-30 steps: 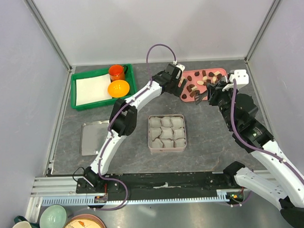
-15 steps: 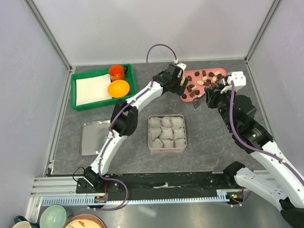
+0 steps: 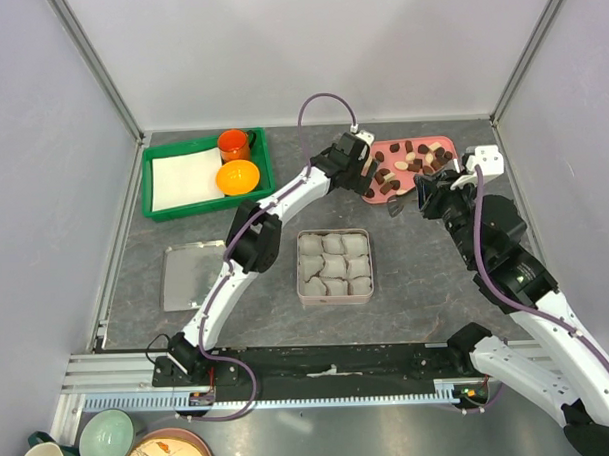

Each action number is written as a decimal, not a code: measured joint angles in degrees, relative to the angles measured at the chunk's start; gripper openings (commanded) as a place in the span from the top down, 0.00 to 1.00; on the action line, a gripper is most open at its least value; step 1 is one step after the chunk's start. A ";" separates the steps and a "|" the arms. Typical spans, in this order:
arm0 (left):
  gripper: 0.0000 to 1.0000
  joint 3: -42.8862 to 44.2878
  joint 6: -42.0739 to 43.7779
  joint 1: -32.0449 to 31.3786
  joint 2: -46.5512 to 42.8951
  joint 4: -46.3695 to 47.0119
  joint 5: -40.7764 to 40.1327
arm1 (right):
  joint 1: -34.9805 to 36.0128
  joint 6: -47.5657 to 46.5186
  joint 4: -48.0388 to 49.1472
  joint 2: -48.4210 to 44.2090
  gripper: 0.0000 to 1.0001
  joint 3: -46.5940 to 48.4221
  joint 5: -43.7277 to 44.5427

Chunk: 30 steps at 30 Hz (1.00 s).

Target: Pack the chocolate

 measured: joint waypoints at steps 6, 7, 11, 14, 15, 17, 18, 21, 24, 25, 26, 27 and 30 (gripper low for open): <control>0.11 0.20 0.39 -0.13 0.00 -1.14 -1.03 | 0.00 0.09 -1.05 -0.15 1.00 1.57 -0.20; 0.12 0.13 0.46 -0.17 0.00 -1.14 -1.18 | 0.00 0.20 -1.11 -0.15 1.00 1.66 -0.20; 0.18 -2.08 0.76 -0.31 -1.16 -0.48 -2.21 | 0.00 0.52 -1.49 -0.11 1.00 1.70 -0.22; 0.25 -5.20 1.11 -0.26 -2.97 0.24 -2.60 | 0.00 0.72 -1.86 -0.11 1.00 1.73 -0.26; 0.27 -6.64 1.22 -0.22 -3.91 0.37 -2.84 | 0.00 0.85 -2.01 -0.11 1.00 1.81 -0.24; 0.32 -9.66 1.42 0.00 -5.79 0.04 -3.23 | 0.00 0.98 -2.10 -0.11 1.00 1.84 -0.20; 0.34 -11.45 1.40 0.22 -6.88 0.15 -3.17 | 0.00 1.05 -2.16 -0.11 1.00 1.86 -0.20; 0.39 -18.34 1.38 1.40 -11.10 0.74 -2.12 | 0.00 1.07 -2.19 0.00 1.00 1.90 -0.09; 0.44 -26.47 1.42 3.08 -16.20 1.40 -1.86 | 0.00 1.07 -2.19 0.42 1.00 1.90 0.04; 0.44 -28.98 1.46 3.72 -17.84 1.57 -1.79 | 0.00 1.09 -2.19 0.61 1.00 1.90 0.04; 0.44 -31.32 1.57 4.28 -19.26 1.92 -1.88 | 0.00 1.07 -2.19 0.92 1.00 1.90 0.07; 0.44 -33.66 1.64 4.72 -20.70 2.40 -1.88 | 0.00 1.07 -2.19 1.25 1.00 1.90 0.07; 0.44 -38.86 1.70 5.75 -23.85 3.98 -1.92 | 0.00 1.07 -2.19 2.05 0.98 1.86 0.07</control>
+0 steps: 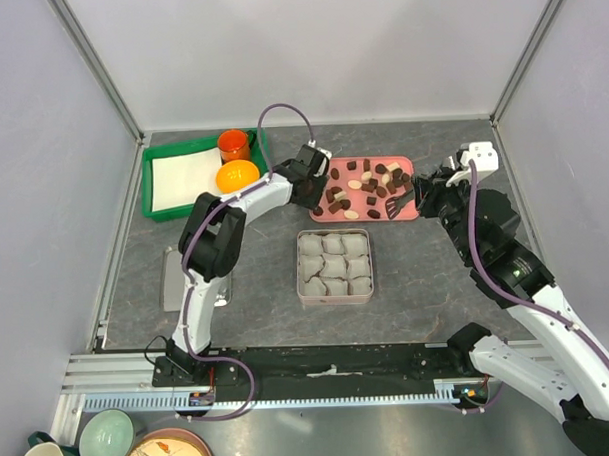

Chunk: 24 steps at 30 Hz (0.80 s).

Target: Pack the chocolate

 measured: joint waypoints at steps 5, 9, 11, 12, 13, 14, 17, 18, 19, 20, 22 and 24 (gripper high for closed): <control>0.45 -6.08 0.04 0.33 -3.41 3.32 -0.04 | 0.00 0.00 0.04 0.90 1.00 -0.92 -0.11; 0.50 -11.63 0.13 0.42 -6.58 6.78 0.42 | 0.00 0.22 0.04 1.31 1.00 -2.10 -0.28; 0.56 -14.29 0.39 0.44 -8.13 8.09 1.36 | 0.00 0.42 0.04 1.49 1.00 -2.51 -0.39; 0.57 -15.74 0.79 0.44 -8.96 8.96 1.86 | 0.00 0.46 0.07 1.64 1.00 -2.64 -0.55; 0.58 -17.00 1.25 0.48 -9.75 9.66 2.51 | 0.00 0.50 0.11 1.84 1.00 -2.75 -0.72; 0.59 -18.12 1.77 0.52 -10.45 10.12 3.32 | 0.00 0.63 0.17 2.05 1.00 -2.86 -0.85; 0.60 -20.46 3.21 0.79 -11.96 10.95 5.90 | 0.00 0.90 0.52 3.13 1.00 -2.89 -1.84; 0.60 -20.87 3.48 0.81 -12.22 11.17 6.45 | 0.00 0.92 0.70 3.56 1.00 -2.89 -2.29; 0.61 -21.29 3.98 0.83 -12.52 11.34 7.34 | 0.00 1.01 0.83 4.04 1.00 -2.89 -2.64; 0.62 -21.70 4.39 0.92 -12.83 11.39 8.00 | 0.00 1.07 0.90 4.39 1.00 -2.89 -3.02; 0.64 -22.49 5.05 1.07 -13.42 11.30 9.31 | 0.00 1.29 0.87 5.16 1.00 -2.89 -3.80; 0.65 -23.56 5.46 1.09 -14.21 11.32 10.36 | 0.00 1.49 0.85 5.46 1.00 -2.89 -4.70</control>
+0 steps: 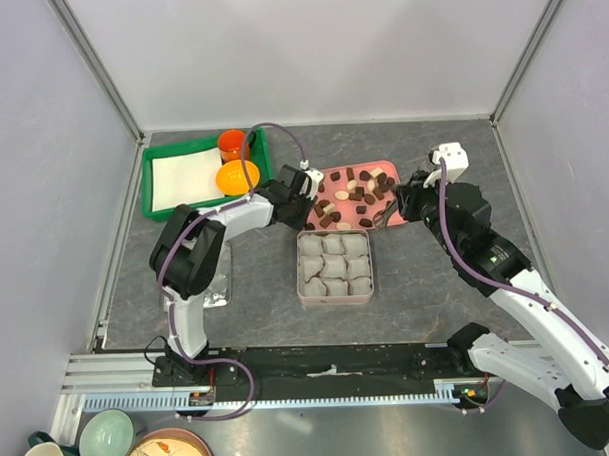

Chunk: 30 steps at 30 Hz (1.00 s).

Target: Pack the chocolate

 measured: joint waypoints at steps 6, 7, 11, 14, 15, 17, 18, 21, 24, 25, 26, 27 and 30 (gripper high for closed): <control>0.67 -4.61 2.16 0.09 -3.45 -0.09 2.99 | 0.00 0.46 0.00 0.02 1.00 0.02 -1.60; 0.67 -5.40 2.69 0.07 -4.02 0.00 3.32 | 0.00 0.48 0.00 0.02 1.00 0.04 -1.84; 0.66 -8.35 4.87 0.07 -6.23 0.00 4.70 | 0.00 0.98 -0.20 0.13 1.00 0.15 -3.06; 0.65 -10.19 6.23 0.07 -7.65 0.22 5.62 | 0.00 1.46 -0.42 0.57 1.00 0.52 -3.89; 0.65 -10.69 6.69 0.02 -8.09 0.07 5.92 | 0.00 1.57 -0.42 0.70 1.00 0.61 -4.11; 0.61 -11.23 7.41 -0.07 -8.63 -0.35 6.16 | 0.00 1.97 -0.50 0.92 1.00 0.68 -4.57; 0.57 -11.23 7.76 -0.11 -8.70 -0.61 6.21 | 0.00 2.08 -0.55 0.96 1.00 0.70 -4.76; 0.39 -11.15 8.44 -0.15 -8.87 -1.44 6.27 | 0.00 2.49 -0.52 1.14 1.00 0.68 -5.25; 0.16 -10.19 8.48 -0.20 -8.90 -4.17 6.01 | 0.00 2.51 0.33 1.95 1.00 0.68 -5.70; 0.07 -9.70 8.37 -0.20 -8.90 -5.38 5.88 | 0.00 2.38 0.81 2.38 1.00 0.68 -5.88; 0.03 -9.20 8.31 -0.20 -8.90 -6.38 5.84 | 0.02 2.25 1.31 2.84 1.00 0.68 -6.03; 0.01 -8.59 8.15 -0.02 -8.92 -7.34 5.84 | 0.09 1.81 1.86 3.32 1.00 0.66 -6.10; 0.01 -6.73 7.54 0.90 -9.73 -9.70 6.40 | 0.46 0.13 4.76 4.31 1.00 -0.13 -6.10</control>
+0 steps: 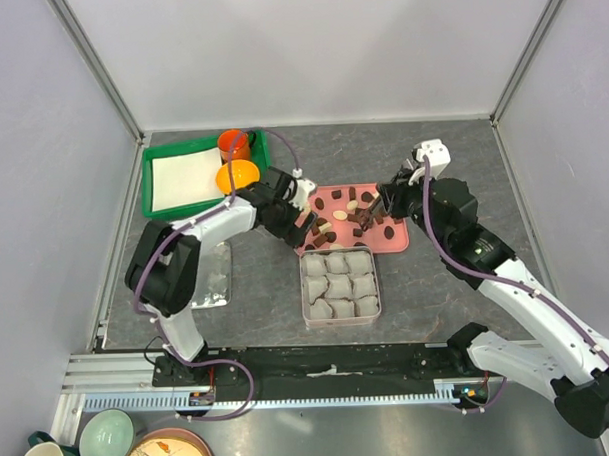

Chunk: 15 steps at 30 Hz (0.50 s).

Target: Pack the chocolate

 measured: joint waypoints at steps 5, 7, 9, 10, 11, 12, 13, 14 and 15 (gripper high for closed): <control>0.01 3.10 -1.66 5.70 -7.63 -4.90 4.90 | 0.90 -3.04 8.57 0.07 1.00 -5.51 -0.72; 0.01 4.39 -2.12 8.07 -11.67 -6.16 7.48 | 1.44 -3.72 12.22 0.17 0.99 -7.80 -1.60; 0.01 5.70 -2.23 10.69 -15.96 -7.34 10.49 | 2.25 -3.82 15.58 0.76 0.93 -9.38 -2.21; 0.02 6.47 -2.25 12.13 -18.29 -7.96 12.17 | 2.69 -3.82 17.16 1.49 0.91 -9.68 -2.47; 0.02 6.86 -2.23 13.38 -20.13 -8.55 13.55 | 3.10 -3.80 18.62 2.54 0.89 -9.70 -2.69; 0.02 6.99 -2.25 14.60 -21.92 -9.03 15.26 | 3.43 -3.76 20.26 3.76 0.91 -9.68 -2.99; 0.02 6.99 -2.23 15.98 -23.54 -9.86 16.96 | 3.72 -3.74 21.42 5.07 0.95 -9.57 -3.34; 0.02 6.93 -2.23 17.38 -25.11 -10.75 18.60 | 3.89 -3.61 22.08 6.62 1.00 -9.27 -3.76; 0.02 6.73 -2.23 18.49 -26.29 -11.23 19.76 | 4.02 -3.50 22.40 7.98 1.00 -8.76 -4.22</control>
